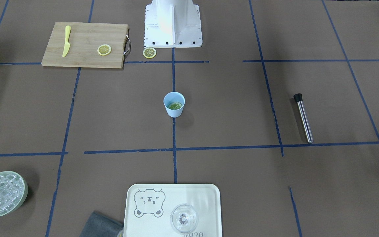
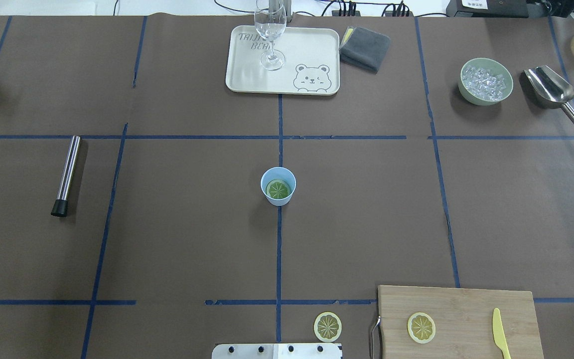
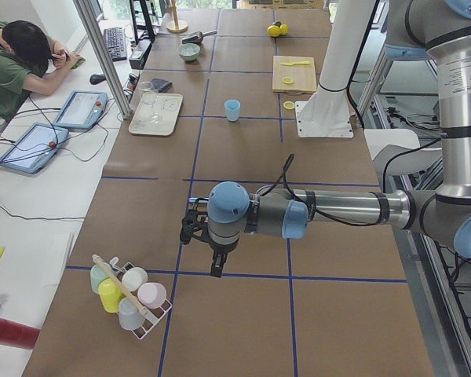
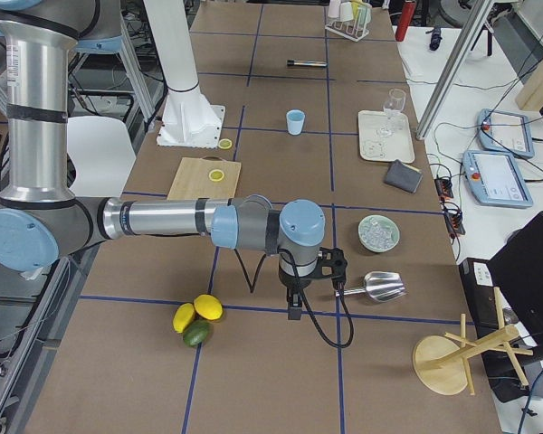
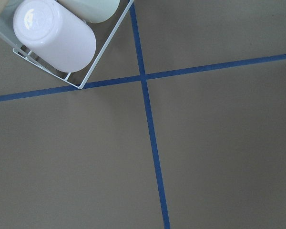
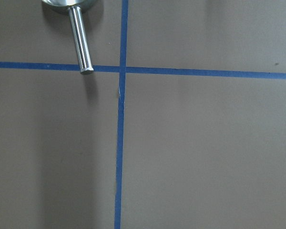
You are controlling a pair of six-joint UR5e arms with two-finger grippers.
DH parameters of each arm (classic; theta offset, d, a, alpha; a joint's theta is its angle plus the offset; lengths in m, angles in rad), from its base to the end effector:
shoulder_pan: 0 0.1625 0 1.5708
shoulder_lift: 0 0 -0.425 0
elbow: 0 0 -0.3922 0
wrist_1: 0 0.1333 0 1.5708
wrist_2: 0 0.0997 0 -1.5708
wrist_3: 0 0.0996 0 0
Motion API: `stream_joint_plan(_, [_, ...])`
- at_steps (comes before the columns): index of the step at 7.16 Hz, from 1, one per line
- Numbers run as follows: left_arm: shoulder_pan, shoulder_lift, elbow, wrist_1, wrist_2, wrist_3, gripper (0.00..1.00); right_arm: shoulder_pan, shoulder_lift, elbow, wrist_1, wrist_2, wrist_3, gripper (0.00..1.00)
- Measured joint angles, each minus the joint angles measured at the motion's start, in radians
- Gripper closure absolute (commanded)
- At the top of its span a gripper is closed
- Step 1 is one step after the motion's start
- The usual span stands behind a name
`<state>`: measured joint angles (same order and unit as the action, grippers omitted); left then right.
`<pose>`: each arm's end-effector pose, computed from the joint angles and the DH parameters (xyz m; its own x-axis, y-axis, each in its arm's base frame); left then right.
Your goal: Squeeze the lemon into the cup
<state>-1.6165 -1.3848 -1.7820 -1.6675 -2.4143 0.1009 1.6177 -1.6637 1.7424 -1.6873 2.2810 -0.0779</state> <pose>-0.0781 -0.4174 0.6239 0.6695 0.1599 -0.7254 -0.0222 0.9804 0.1957 0.0893 -0.4446 0.6341 0.7576 -0.0177 0.6525 0.0121 0.9998 0.0130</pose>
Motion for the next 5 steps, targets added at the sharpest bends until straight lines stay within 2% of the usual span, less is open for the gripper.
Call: stream_joint_plan(5, [-0.002, 0.003, -0.008, 0.0, 0.001, 0.0, 0.0, -0.001, -0.019, -0.001, 0.001, 0.0, 0.0, 0.0])
